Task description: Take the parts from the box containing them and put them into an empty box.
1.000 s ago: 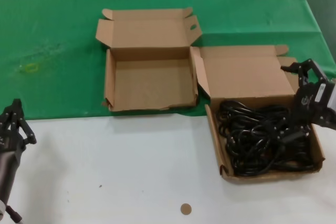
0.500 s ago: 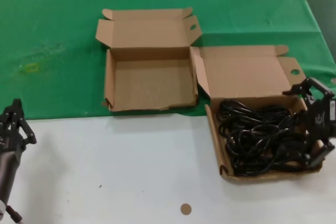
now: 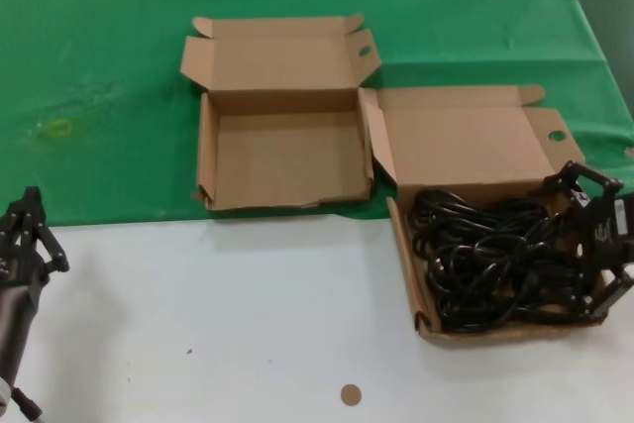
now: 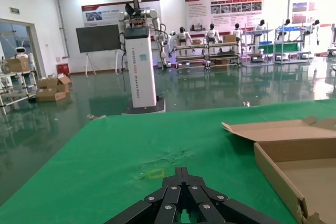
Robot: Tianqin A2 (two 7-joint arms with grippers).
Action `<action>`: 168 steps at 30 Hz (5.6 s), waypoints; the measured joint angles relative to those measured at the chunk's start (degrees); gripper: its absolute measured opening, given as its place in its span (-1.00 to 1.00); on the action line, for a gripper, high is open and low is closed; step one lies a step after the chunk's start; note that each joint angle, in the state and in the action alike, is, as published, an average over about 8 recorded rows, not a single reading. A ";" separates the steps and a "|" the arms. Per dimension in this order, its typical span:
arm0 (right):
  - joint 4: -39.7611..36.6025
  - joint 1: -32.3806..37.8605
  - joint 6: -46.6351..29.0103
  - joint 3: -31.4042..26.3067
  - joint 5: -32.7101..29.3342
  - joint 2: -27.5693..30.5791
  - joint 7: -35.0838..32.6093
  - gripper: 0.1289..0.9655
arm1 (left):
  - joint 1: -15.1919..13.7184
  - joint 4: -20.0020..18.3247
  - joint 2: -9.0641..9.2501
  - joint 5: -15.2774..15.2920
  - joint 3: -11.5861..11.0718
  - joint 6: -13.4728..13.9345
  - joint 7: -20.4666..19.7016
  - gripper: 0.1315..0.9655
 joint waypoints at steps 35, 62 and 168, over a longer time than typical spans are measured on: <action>-6.94 5.56 -6.20 0.96 -11.50 -8.62 -0.50 -0.31 | 0.00 0.00 0.00 0.00 0.00 0.00 0.00 -0.97; -0.67 6.98 -9.07 3.98 -10.67 -6.99 4.64 -0.89 | 0.00 0.00 0.00 0.00 0.00 0.00 0.00 -0.97; -28.78 19.89 16.42 1.51 -12.46 -46.26 -3.00 0.73 | 0.00 0.00 0.00 0.00 0.00 0.00 0.00 -0.50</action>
